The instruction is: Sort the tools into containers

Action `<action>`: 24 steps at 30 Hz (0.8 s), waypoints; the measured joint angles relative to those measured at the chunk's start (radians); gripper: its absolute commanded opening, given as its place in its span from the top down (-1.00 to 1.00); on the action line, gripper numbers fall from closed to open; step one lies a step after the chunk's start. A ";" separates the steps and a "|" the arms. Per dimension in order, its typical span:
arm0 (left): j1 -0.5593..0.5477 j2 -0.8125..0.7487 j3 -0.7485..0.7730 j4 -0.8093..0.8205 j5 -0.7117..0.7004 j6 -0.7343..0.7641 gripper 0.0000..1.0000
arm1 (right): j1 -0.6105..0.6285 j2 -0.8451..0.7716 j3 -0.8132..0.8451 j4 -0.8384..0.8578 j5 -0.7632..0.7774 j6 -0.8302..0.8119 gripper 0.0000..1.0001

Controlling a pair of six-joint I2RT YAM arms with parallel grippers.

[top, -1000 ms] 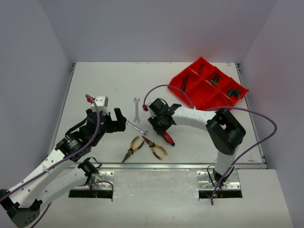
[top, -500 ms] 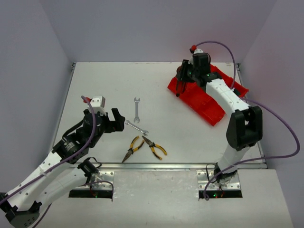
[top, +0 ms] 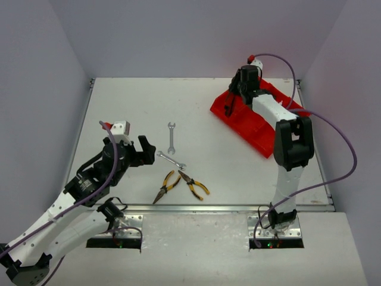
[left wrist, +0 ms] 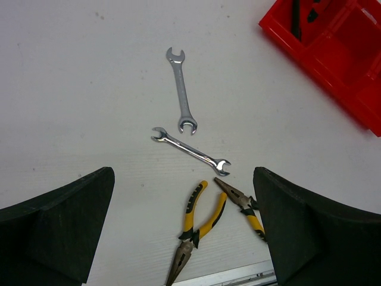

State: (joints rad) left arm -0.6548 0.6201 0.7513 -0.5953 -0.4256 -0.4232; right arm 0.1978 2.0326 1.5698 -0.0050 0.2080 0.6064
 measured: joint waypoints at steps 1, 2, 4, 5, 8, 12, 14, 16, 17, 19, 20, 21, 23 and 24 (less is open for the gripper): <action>0.000 0.000 0.000 0.000 0.000 0.000 -1.00 | -0.005 0.020 0.019 -0.002 0.001 0.000 0.99; 0.000 0.000 0.000 0.000 -0.001 0.000 -1.00 | -0.010 0.037 0.034 -0.001 0.001 0.000 0.98; 0.000 0.002 0.000 0.000 -0.001 0.000 -1.00 | -0.020 0.064 0.060 -0.009 0.001 -0.004 0.92; 0.000 0.002 0.000 0.000 -0.001 0.000 -1.00 | -0.025 0.079 0.078 -0.015 0.001 -0.009 0.92; 0.000 0.006 0.000 0.000 -0.001 0.000 -1.00 | -0.040 0.118 0.125 -0.022 0.005 -0.026 0.79; 0.000 0.008 0.000 0.000 -0.002 0.000 -1.00 | -0.055 0.126 0.130 -0.042 -0.013 -0.038 0.55; 0.000 0.008 0.000 0.000 -0.002 0.000 -1.00 | -0.060 0.125 0.128 -0.046 -0.033 -0.042 0.39; 0.000 0.010 0.000 0.000 -0.002 0.000 -1.00 | -0.064 0.122 0.118 -0.048 -0.056 -0.047 0.18; 0.000 0.010 0.000 0.000 -0.002 0.000 -1.00 | -0.065 0.119 0.110 -0.049 -0.066 -0.049 -0.31; 0.000 0.011 0.000 0.000 -0.001 0.000 -1.00 | -0.065 0.114 0.092 -0.050 -0.093 -0.058 -0.61; 0.000 0.012 0.000 0.000 -0.001 0.000 -1.00 | -0.064 0.111 0.087 -0.056 -0.104 -0.061 -0.70; 0.000 0.013 0.000 0.000 -0.001 0.000 -1.00 | -0.064 0.107 0.083 -0.063 -0.114 -0.064 -0.76; 0.000 0.014 0.000 0.000 -0.001 0.000 -1.00 | -0.064 0.094 0.082 -0.074 -0.133 -0.071 -0.90; 0.000 0.014 0.000 0.000 -0.001 0.000 -1.00 | -0.064 0.087 0.082 -0.078 -0.141 -0.074 -0.97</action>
State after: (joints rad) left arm -0.6548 0.6345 0.7513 -0.5955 -0.4271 -0.4236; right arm 0.1338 2.1193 1.6516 -0.0834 0.0675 0.5326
